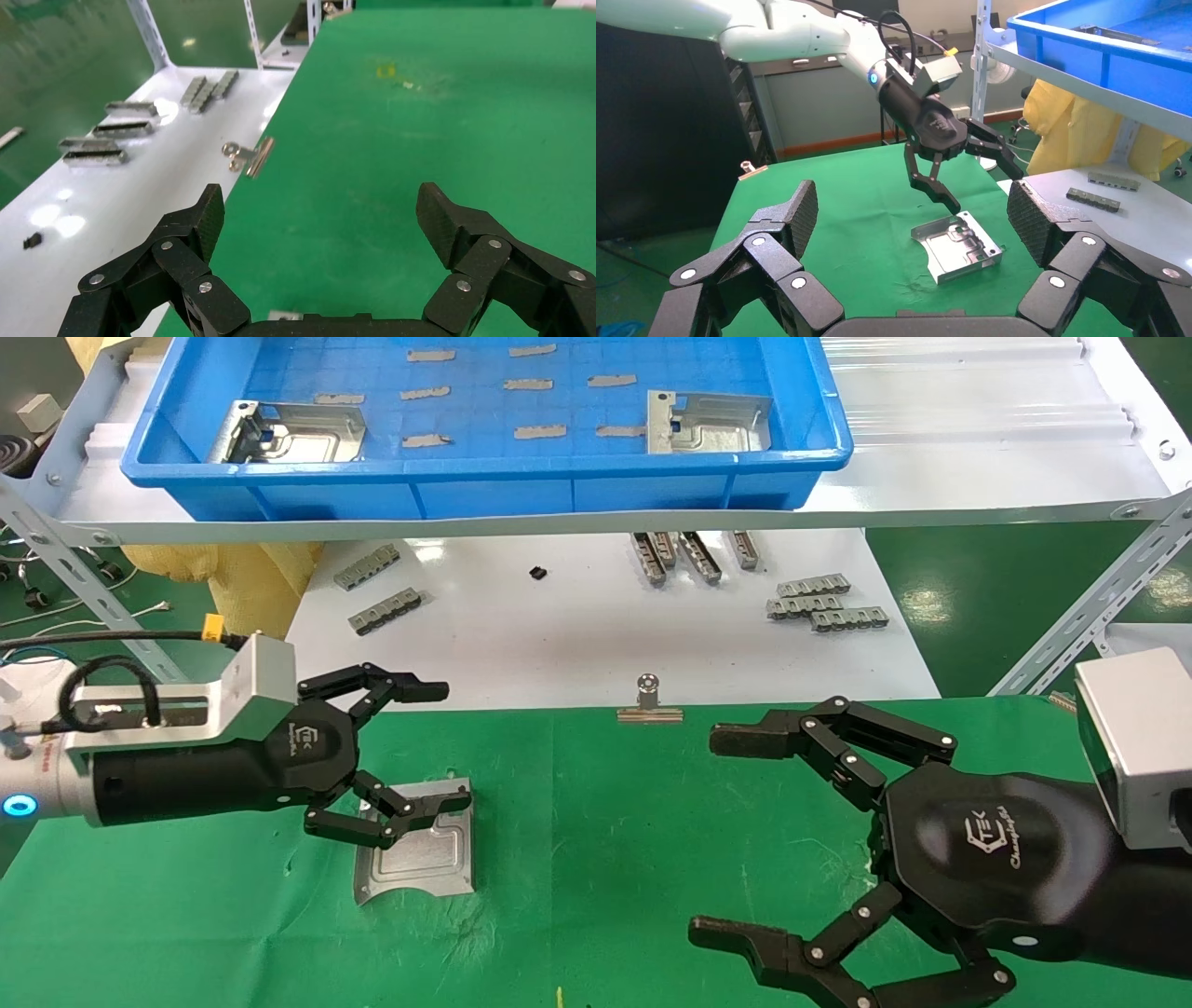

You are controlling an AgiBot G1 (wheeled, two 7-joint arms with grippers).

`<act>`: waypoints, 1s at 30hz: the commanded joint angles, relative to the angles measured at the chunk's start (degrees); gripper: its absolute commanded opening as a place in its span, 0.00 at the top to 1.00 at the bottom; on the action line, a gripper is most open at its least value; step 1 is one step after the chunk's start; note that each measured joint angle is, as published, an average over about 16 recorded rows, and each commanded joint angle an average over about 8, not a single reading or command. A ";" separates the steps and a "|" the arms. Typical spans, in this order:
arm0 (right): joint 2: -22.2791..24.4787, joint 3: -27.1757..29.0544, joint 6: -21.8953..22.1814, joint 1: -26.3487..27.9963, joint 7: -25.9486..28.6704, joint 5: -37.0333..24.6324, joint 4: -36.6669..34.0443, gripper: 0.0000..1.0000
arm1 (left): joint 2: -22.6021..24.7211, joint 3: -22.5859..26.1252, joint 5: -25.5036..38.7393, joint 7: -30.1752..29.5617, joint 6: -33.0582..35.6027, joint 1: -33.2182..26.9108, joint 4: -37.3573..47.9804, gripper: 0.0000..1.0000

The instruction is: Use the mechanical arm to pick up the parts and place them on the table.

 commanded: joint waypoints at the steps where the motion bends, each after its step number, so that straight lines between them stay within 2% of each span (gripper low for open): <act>1: 0.00 0.00 0.00 0.00 0.00 0.00 0.00 0.00 | -0.80 -1.12 -0.68 -1.51 -0.17 1.28 -2.46 0.00; 30: 0.00 -0.01 0.00 0.00 0.00 0.01 0.00 0.00 | -12.42 -17.44 -10.66 -23.48 -2.70 20.01 -38.31 0.00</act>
